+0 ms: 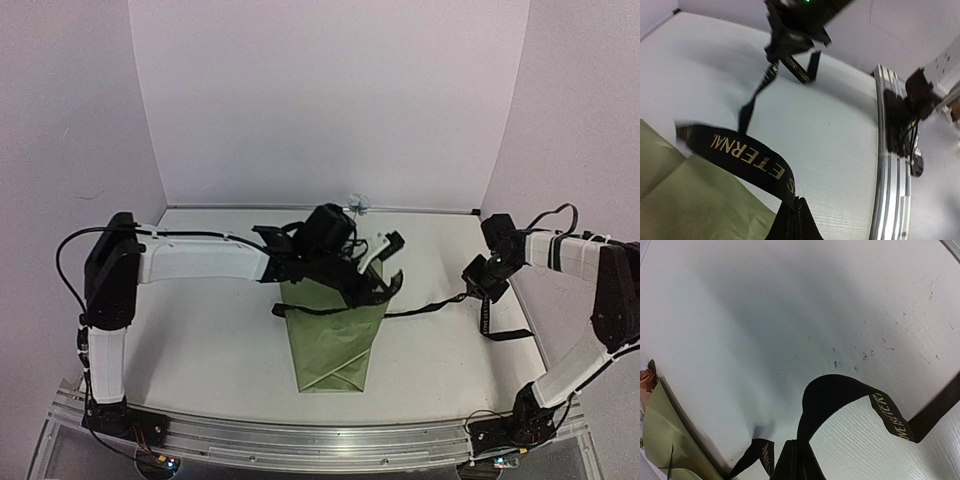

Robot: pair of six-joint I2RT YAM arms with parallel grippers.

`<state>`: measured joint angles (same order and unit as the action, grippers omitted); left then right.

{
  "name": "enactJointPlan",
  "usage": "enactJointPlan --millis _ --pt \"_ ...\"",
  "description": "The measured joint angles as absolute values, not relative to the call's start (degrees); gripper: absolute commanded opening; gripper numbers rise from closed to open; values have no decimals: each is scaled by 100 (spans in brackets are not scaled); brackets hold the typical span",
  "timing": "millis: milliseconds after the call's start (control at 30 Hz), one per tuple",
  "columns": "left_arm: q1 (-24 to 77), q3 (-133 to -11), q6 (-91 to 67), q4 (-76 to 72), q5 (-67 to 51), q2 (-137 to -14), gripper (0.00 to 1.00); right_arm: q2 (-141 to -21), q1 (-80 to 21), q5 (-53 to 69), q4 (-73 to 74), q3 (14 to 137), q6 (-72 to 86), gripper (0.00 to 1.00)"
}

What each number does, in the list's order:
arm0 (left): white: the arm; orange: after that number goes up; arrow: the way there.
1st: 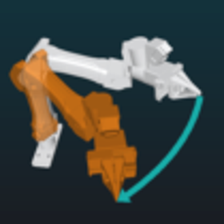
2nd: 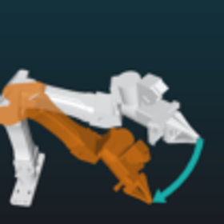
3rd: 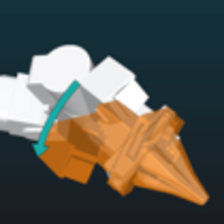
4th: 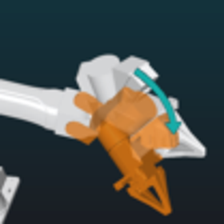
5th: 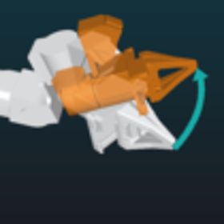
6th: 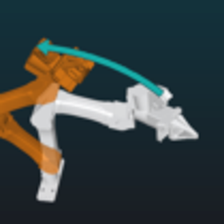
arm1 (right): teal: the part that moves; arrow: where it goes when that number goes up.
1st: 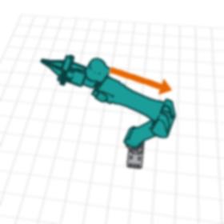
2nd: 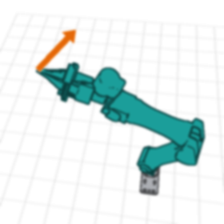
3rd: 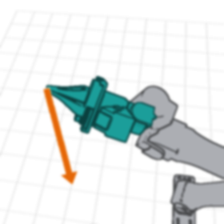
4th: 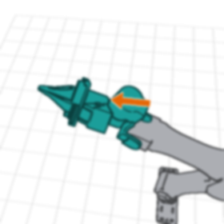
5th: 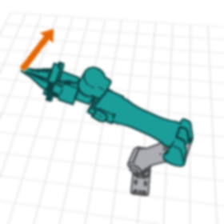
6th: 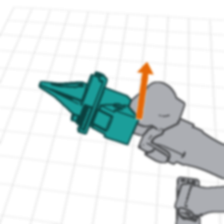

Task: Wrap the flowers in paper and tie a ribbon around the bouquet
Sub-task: Place the left side of the ribbon on the folded bouquet.

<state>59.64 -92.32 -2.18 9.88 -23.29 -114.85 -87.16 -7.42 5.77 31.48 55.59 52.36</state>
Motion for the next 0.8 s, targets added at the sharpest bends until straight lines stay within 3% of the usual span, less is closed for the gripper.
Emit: enactJointPlan --millis 367,800 --pt "6222 -9920 780 2269 -2284 -12591 0 -9154 -773 851 3203 5745 5230 0" --pt "6473 -11061 1514 2688 -2229 -13021 0 -9967 -914 988 3431 7143 4879 0"
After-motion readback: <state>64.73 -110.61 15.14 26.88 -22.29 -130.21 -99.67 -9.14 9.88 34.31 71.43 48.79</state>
